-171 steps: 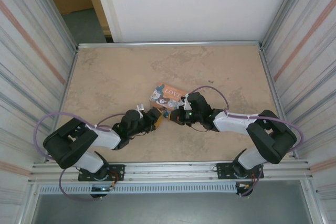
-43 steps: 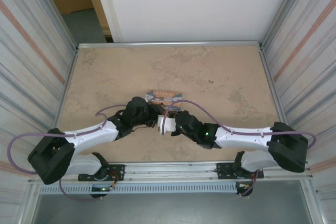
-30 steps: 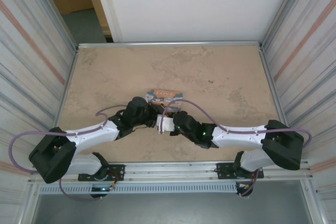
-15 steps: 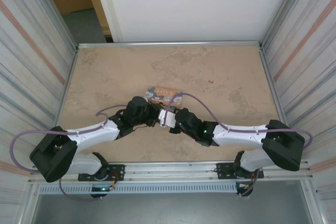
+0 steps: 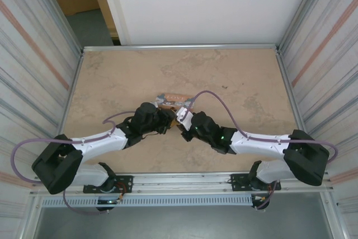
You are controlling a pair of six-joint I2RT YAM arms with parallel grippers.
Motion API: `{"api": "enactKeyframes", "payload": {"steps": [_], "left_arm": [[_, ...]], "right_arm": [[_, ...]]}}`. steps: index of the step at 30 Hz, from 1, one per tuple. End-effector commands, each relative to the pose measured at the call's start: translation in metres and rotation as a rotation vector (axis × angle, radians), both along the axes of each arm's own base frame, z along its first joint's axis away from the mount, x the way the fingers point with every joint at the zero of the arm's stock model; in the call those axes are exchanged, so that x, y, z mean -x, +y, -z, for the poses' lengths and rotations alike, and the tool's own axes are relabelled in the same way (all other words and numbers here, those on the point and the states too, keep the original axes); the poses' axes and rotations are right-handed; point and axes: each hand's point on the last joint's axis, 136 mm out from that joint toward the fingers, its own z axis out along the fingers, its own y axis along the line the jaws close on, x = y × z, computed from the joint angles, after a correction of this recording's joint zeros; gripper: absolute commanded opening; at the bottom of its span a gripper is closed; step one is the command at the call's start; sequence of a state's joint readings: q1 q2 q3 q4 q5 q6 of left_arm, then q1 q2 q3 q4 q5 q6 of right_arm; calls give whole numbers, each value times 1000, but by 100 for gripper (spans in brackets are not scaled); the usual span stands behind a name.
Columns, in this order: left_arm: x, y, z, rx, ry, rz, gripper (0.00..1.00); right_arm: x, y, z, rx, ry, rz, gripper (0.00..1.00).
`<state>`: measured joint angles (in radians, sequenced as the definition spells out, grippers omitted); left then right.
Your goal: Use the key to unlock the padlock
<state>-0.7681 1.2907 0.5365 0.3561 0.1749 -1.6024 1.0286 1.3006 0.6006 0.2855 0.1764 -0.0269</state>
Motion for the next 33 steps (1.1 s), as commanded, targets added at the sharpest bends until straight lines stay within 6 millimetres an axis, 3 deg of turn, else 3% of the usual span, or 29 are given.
{"api": "enactKeyframes", "payload": {"steps": [1,12,18,31,33], "left_arm": [[5,-7,-3,8,-6,37,0],[7,-11,1,7,-5,47,0],[7,-12,7,-9,-2,49,0],[3,-19,35,-38,-10,50,0],[2,-20,36,-39,-12,51,7]], "right_arm": [[-15,-6,-28,-218,153,156,0],[-20,-13,-5,-442,539,304,0],[-24,-27,9,-381,514,365,0],[-28,-43,31,-272,404,318,0],[-29,-45,34,-277,413,323,0]]}}
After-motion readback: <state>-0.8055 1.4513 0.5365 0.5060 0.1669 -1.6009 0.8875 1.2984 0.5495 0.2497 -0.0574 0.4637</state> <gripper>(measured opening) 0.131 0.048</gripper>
